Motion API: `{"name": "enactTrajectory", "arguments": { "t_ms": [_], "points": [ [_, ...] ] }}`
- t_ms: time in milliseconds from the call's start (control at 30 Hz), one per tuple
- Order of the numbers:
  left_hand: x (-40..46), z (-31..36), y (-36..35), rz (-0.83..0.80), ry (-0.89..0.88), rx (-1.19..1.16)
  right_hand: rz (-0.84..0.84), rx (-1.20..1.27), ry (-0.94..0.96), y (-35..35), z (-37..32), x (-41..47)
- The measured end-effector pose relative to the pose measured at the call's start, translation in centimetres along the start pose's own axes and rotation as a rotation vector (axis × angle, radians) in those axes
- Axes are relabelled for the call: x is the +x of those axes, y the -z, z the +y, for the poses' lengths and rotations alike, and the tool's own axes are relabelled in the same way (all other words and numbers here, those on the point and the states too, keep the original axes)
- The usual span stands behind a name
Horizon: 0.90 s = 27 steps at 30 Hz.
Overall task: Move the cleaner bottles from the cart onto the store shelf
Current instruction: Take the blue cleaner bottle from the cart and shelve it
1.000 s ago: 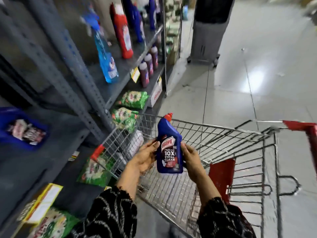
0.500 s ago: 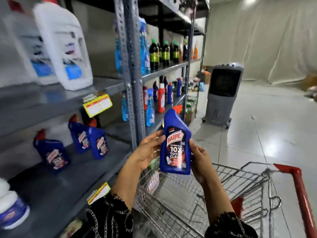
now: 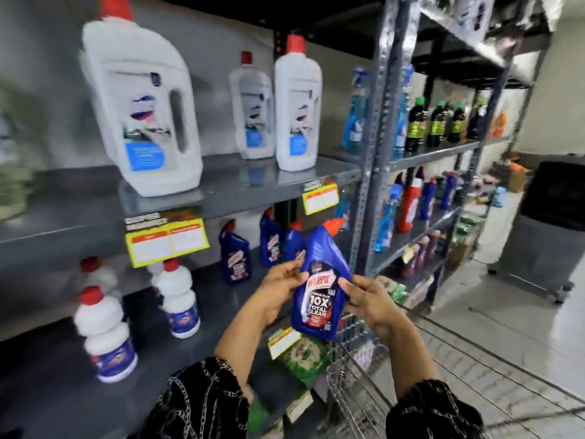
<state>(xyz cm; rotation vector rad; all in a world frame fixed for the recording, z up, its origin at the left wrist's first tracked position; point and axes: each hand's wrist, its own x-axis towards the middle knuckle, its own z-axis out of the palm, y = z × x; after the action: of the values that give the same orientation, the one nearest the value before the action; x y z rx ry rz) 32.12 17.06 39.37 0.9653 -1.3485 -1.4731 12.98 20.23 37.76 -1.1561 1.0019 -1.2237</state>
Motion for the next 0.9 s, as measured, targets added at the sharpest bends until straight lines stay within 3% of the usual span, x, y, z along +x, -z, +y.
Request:
{"name": "enactTrajectory", "arguments": {
  "t_ms": [500,667,900],
  "points": [
    [3.9,-4.6,14.0,0.516,-0.058,0.194,-0.397,-0.2,-0.156,-9.6,7.2,17.9],
    [5.2,-7.4,16.7,0.577,-0.004,0.285,-0.424,-0.254,-0.221,-10.6,10.6,21.5],
    [6.6,-9.3,17.8,0.615,0.005,0.239,-0.435,-0.438,-0.088,-11.4,10.7,23.5]
  ]
}}
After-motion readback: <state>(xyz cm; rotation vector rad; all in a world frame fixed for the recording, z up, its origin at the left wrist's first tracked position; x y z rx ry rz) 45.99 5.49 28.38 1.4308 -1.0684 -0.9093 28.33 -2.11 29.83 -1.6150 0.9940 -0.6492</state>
